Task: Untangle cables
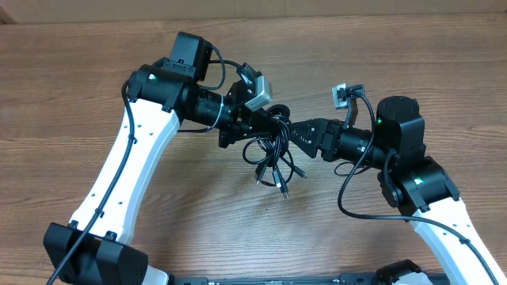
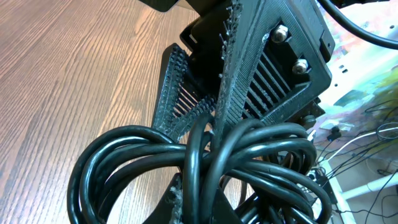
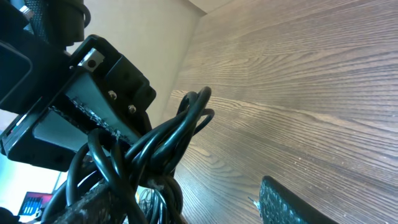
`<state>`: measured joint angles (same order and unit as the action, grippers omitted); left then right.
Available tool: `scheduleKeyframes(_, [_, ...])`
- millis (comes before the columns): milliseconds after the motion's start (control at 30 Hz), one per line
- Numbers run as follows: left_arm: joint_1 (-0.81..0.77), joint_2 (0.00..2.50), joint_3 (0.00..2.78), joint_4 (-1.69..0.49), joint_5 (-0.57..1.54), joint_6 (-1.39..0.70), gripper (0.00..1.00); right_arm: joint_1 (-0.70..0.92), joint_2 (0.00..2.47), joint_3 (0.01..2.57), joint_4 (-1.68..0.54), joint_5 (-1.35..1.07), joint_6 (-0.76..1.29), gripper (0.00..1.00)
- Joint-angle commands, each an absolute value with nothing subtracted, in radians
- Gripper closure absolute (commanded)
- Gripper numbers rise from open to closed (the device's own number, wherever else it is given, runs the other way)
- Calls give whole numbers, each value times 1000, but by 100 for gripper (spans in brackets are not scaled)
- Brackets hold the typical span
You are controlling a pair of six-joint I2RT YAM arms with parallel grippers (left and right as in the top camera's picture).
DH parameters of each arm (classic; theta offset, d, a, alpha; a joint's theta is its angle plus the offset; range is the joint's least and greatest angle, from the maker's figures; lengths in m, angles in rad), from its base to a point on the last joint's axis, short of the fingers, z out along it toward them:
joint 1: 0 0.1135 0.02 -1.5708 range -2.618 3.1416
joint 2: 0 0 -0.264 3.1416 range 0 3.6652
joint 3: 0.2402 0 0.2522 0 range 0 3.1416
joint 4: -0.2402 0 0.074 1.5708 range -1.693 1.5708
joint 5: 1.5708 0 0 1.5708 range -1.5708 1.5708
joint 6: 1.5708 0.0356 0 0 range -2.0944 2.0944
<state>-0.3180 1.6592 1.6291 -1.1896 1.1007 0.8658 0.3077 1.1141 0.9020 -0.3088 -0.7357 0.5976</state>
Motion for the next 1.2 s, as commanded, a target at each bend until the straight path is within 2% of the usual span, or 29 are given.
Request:
scheduleKeyframes(0, [-376, 1634, 1652, -1196, 1391, 856, 96, 315, 1150, 894, -351, -569, 574, 35])
scheduleKeyframes(1167, [-387, 1634, 1652, -1205, 1487, 855, 96, 315, 1160, 893, -557, -283, 567, 34])
